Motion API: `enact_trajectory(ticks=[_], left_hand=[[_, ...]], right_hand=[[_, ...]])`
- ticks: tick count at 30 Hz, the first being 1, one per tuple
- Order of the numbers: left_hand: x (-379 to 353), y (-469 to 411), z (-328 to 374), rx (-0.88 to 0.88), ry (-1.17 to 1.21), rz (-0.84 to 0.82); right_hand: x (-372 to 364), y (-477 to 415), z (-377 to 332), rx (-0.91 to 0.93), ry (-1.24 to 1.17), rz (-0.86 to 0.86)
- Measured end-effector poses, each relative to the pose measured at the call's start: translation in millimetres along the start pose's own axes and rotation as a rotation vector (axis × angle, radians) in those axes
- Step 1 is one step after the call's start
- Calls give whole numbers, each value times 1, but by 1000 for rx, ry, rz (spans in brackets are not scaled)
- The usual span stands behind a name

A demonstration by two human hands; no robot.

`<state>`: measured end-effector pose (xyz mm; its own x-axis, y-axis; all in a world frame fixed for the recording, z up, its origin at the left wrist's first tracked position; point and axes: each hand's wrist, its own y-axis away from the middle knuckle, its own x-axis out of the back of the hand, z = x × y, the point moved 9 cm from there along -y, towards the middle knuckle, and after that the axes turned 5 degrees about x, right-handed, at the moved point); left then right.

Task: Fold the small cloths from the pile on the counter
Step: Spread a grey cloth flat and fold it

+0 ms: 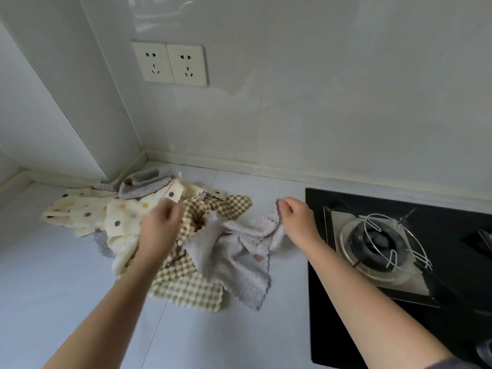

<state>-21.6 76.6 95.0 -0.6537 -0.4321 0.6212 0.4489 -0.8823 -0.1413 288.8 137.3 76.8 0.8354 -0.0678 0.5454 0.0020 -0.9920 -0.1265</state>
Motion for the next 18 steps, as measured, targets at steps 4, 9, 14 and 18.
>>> enact_trajectory(ticks=[4,9,14,18], left_hand=[[-118,76,17,-516,-340,-502],[-148,69,-4,-751,-314,-271],[-138,68,-5,-835,-222,-119],[-123,64,-8,-738,-75,-106]], right_hand=[[-31,4,18,-16,33,-86],[-53,-5,46,-1,132,-110],[-62,-10,56,119,381,-48],[-56,-10,55,169,431,51]])
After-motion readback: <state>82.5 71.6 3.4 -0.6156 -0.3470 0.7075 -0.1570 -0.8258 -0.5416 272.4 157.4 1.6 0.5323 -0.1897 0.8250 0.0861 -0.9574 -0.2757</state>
